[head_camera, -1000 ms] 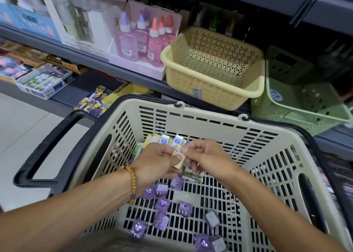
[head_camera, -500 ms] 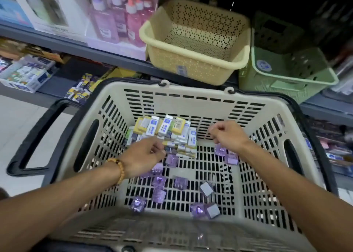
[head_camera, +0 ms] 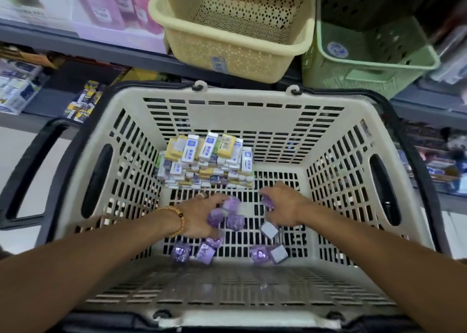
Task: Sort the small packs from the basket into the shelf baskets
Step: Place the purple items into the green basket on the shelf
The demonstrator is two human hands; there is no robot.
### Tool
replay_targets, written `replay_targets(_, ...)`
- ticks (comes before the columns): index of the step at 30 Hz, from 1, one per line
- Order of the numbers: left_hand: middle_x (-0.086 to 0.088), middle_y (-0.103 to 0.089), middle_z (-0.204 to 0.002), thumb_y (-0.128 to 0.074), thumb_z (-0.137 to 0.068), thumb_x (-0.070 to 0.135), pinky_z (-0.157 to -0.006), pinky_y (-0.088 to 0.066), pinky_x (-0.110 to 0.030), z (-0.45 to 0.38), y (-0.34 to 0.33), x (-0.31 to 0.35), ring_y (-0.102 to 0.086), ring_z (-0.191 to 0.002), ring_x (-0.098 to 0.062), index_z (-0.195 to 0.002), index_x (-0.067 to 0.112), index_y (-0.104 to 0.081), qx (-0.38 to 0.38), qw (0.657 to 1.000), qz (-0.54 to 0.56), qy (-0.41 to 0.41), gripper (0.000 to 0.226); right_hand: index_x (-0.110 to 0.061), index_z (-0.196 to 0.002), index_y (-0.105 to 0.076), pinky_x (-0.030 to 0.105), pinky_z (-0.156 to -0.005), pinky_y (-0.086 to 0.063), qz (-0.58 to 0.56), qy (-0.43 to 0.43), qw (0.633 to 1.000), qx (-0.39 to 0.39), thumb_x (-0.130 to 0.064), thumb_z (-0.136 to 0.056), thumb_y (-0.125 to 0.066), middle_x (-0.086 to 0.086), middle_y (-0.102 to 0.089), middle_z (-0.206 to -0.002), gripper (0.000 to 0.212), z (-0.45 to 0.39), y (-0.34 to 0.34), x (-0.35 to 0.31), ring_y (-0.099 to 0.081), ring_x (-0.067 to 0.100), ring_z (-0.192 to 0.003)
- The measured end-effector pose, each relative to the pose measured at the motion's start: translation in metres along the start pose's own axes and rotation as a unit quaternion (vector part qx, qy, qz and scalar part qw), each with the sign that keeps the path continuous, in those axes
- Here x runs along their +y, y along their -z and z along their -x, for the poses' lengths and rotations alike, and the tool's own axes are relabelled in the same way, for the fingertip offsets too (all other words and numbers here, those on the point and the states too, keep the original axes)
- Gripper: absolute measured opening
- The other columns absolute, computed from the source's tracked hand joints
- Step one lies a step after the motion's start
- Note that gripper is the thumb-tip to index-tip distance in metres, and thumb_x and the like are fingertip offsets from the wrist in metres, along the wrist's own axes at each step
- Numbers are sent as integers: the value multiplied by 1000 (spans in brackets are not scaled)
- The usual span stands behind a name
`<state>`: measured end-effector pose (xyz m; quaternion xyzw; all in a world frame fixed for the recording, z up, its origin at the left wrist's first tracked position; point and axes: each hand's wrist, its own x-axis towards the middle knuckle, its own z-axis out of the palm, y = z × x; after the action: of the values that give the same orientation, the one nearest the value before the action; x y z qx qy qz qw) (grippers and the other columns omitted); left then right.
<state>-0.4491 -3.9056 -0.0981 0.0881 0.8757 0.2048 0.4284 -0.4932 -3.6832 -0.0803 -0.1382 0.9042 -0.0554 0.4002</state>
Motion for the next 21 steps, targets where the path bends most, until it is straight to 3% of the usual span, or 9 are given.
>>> replay_targets(1,-8,-51,-130,-71,-81,45,-87,-43,-27,-1,-1,2,-55,-104,-22,-143,44,-17,-20,1000,6,-19,82,-21,-131,-50,30,-91,-42,-3,10,1000,-17,-21,-85,-68,3,-41,-115,49,2,-1,-2,-49,22,-110)
replay_targets(3,0,-49,-113,-74,-79,43,-77,-42,-26,-1,-1,6,-53,-91,-16,-136,41,-25,-28,999,-1,-40,75,-21,-130,-54,27,-89,-43,-33,27,998,-43,-20,-84,-72,2,-47,-116,50,5,-2,-4,-51,17,-103)
replay_targets(6,-7,-37,-130,-74,-73,53,-86,-46,-31,-4,-4,12,-53,-106,-22,-141,43,-12,15,997,-56,-52,92,-22,-133,-53,23,-89,-42,-83,37,993,-72,-16,-84,-73,-7,-51,-114,52,13,-5,0,-49,10,-103)
replay_targets(9,-10,-21,-150,-70,-70,65,-97,-41,-34,-16,-8,29,-42,-129,-31,-144,51,11,8,991,-114,-68,110,-28,-121,-56,29,-83,-54,-129,23,984,-118,-3,-82,-71,-5,-50,-113,49,19,-4,6,-57,16,-102)
replay_targets(11,-9,-29,-145,-69,-70,67,-88,-39,-29,-26,-11,44,-44,-125,-28,-144,50,1,-11,987,-133,-91,104,-31,-114,-56,34,-79,-60,-153,10,976,-155,1,-80,-71,-1,-48,-113,49,21,0,10,-60,23,-99)
replay_targets(16,5,-51,-117,-81,-69,41,-73,-37,-26,-31,-14,54,-50,-90,-12,-131,44,-25,-98,982,-123,-99,84,-36,-104,-54,39,-82,-57,-160,24,958,-239,-9,-79,-77,1,-49,-114,43,28,-1,32,-57,21,-94)
replay_targets(19,11,-48,-93,-82,-70,27,-60,-36,-23,-29,-9,51,-50,-79,-6,-117,44,-32,-152,979,-114,-68,71,-41,-98,-52,34,-82,-50,-157,49,959,-229,-23,-78,-79,-12,-45,-107,38,29,-10,41,-50,11,-94)
replay_targets(21,12,-44,-90,-81,-71,19,-59,-38,-23,-29,-9,55,-49,-78,-6,-111,44,-33,-165,978,-108,-70,68,-42,-92,-51,40,-91,-50,-170,52,957,-229,-26,-77,-80,-10,-46,-110,37,30,-19,42,-50,13,-100)
